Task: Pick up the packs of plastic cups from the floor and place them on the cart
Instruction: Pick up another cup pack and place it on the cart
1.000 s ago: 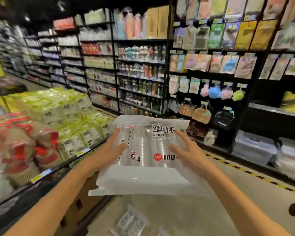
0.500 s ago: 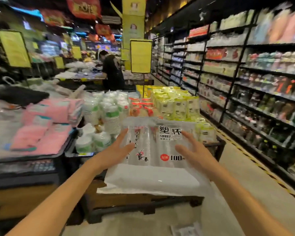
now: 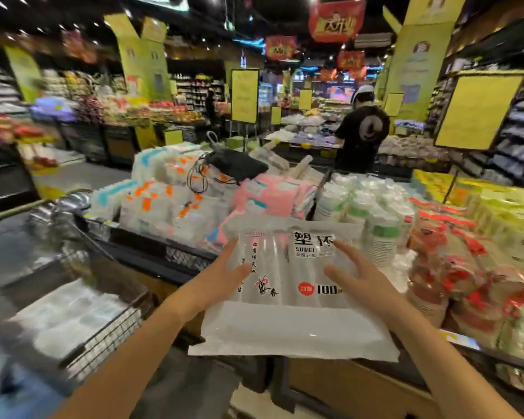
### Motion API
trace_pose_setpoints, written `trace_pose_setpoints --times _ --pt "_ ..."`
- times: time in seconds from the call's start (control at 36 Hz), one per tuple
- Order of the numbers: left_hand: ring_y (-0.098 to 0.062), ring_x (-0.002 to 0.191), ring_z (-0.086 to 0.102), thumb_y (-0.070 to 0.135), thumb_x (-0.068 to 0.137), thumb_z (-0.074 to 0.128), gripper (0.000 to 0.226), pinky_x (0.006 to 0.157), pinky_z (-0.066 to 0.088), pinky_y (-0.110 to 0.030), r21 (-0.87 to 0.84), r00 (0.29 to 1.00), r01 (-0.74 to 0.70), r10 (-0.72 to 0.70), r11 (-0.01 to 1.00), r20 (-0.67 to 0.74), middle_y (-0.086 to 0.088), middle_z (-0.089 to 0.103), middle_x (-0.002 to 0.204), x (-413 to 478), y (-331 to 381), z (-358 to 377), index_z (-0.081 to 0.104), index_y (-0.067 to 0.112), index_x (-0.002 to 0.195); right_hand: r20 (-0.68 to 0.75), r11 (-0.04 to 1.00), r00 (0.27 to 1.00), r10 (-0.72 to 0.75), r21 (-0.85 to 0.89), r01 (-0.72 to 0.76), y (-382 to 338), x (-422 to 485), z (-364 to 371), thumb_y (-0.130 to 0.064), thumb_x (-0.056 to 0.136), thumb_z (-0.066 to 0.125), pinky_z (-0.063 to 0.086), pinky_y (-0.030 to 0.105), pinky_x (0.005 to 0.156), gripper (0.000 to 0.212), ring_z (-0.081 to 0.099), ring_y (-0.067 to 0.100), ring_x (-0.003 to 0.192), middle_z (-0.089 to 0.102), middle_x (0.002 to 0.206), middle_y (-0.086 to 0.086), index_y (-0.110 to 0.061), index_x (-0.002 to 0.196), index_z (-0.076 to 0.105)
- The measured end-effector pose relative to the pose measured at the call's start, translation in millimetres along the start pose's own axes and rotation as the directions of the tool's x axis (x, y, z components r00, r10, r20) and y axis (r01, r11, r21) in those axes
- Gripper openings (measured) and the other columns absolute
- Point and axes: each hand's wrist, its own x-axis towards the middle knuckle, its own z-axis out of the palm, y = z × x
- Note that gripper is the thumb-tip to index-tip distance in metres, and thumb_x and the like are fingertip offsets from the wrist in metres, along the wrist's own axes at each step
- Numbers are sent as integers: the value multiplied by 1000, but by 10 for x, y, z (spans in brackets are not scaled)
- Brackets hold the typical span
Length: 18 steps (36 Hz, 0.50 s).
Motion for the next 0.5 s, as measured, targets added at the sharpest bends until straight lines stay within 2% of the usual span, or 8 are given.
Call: trace_pose_setpoints --times 0.06,0.14,0.28,0.33,0.39,0.44,0.5 --pt "-8 147 14 54 97 46 75 111 18 -27 -29 999 28 -29 999 -34 21 4 160 7 -183 -216 -3 47 153 55 999 998 -11 41 9 -90 251 260 -48 93 63 32 35 107 62 34 18 143 36 156 -9 -46 149 37" --pt "-6 145 13 50 98 47 77 115 16 -30 -54 990 78 -84 996 -118 22 6 156 114 -453 -483 -5 44 154 140 997 989 -49 62 40 -206 649 620 -54 90 63 32 38 110 63 33 15 143 34 157 -12 -52 147 36" --pt "-10 148 12 54 96 48 82 118 18 -33 -28 950 179 -180 984 -257 18 0 162 297 -965 -876 -6 39 155 267 991 956 -119 83 100 -406 1332 1174 -52 91 63 32 39 113 63 35 17 142 38 156 -6 -50 148 35" --pt "-10 148 13 56 96 47 82 118 20 -33 -72 935 196 -208 978 -286 18 1 161 314 -1106 -1009 -5 38 156 314 986 935 -163 95 140 -510 1597 1379 -47 94 62 35 33 105 63 45 15 131 42 152 -4 -44 150 35" --pt "-11 147 18 56 96 46 78 114 23 -31 -102 904 234 -255 967 -343 20 7 159 335 -1212 -1134 -3 43 154 360 975 908 -216 122 184 -624 1852 1575 -41 96 61 35 27 94 61 47 9 112 47 145 -3 -40 151 35" --pt "-12 147 19 56 96 46 73 117 22 -35 -123 868 265 -293 956 -401 20 9 159 360 -1315 -1260 -1 49 152 396 963 880 -264 160 217 -735 2118 1767 -39 97 61 35 25 91 60 45 6 112 44 145 -8 -39 151 35" --pt "-15 148 20 66 89 46 71 120 23 -42 -146 821 313 -345 938 -455 19 9 161 364 -1410 -1399 -1 65 142 433 954 851 -298 173 246 -851 2354 1974 -41 96 61 36 24 90 60 47 8 114 43 145 -11 -42 151 35"
